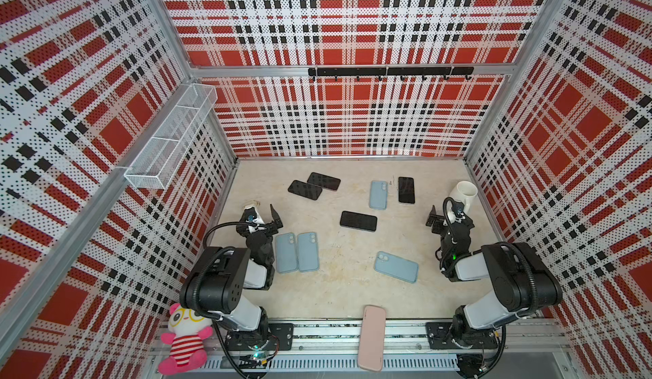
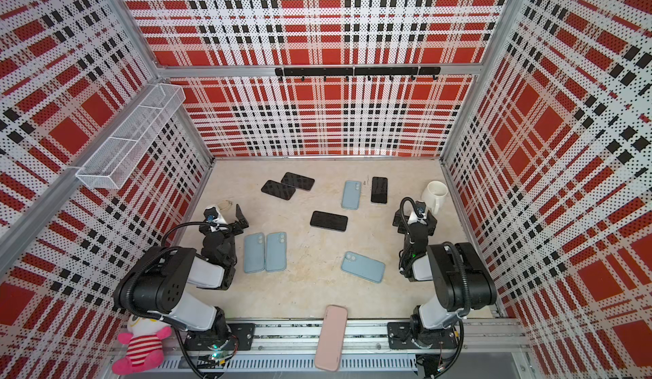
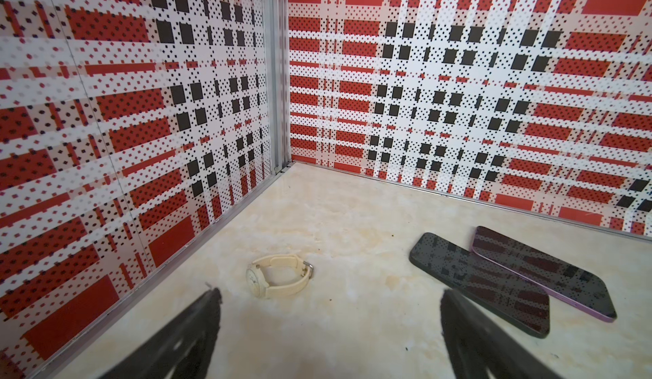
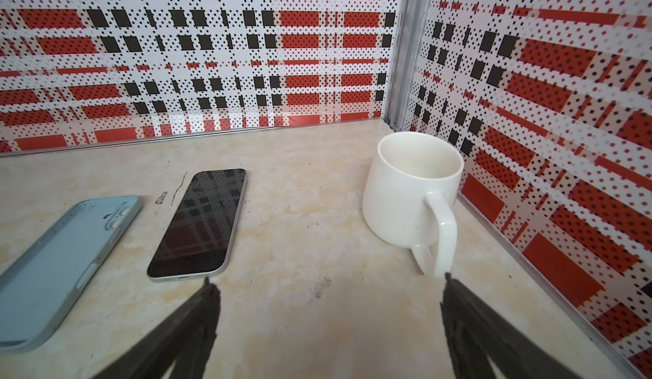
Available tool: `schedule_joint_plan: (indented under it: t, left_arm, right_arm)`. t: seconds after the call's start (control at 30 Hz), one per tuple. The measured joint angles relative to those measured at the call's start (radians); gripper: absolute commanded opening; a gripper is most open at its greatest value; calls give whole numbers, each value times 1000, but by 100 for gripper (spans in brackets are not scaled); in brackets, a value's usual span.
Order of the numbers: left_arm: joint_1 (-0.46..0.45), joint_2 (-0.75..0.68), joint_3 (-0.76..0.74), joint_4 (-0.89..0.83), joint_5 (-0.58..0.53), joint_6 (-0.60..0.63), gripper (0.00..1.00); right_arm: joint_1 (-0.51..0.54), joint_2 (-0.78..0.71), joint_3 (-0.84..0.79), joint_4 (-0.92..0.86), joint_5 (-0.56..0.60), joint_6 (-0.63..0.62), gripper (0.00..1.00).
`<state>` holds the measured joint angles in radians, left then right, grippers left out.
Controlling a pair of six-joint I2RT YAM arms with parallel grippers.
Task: Put the phone into the phone case
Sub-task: 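Raise both grippers from rest and move them over the table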
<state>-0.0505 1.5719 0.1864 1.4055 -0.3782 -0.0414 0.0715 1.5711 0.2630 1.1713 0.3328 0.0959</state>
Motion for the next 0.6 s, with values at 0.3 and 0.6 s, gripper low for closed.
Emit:
schedule_joint_plan:
  t: [0.3,0.6]
  left_arm:
    - [7,0,2,-1,5,-3,98]
    - [-19,-185,79,-235,-107,-19,98]
  right_arm:
    - [-3,0,6,-8,-7,2,100]
    - [8,-138,173,-352,-8,17,100]
